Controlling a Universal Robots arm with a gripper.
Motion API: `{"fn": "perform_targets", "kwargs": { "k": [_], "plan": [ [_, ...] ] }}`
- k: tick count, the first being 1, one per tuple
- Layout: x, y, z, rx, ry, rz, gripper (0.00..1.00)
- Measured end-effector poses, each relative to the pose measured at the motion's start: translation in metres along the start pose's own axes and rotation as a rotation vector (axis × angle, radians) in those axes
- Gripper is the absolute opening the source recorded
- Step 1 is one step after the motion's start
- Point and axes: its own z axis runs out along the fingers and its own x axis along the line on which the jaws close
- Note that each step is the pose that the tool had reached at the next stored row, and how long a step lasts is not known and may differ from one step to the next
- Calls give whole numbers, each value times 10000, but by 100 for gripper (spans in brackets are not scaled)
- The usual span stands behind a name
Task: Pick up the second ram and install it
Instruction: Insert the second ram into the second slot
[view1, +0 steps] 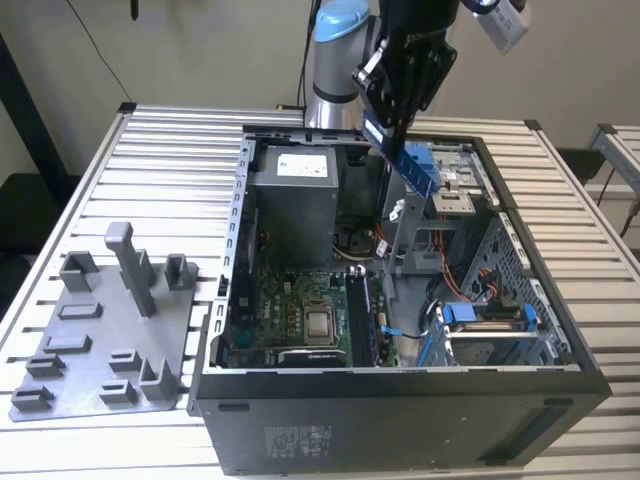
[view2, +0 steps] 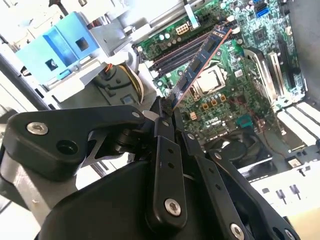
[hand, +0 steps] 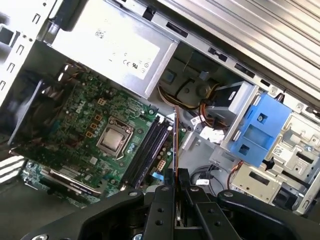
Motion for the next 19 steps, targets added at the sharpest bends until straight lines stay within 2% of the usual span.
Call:
{"fn": "perform_targets", "kwargs": {
  "k": [9,19],
  "plan": [
    [1,0,17,62,-17,1189,14],
    [1,0,23,151,-43,2906,14]
  ]
}}
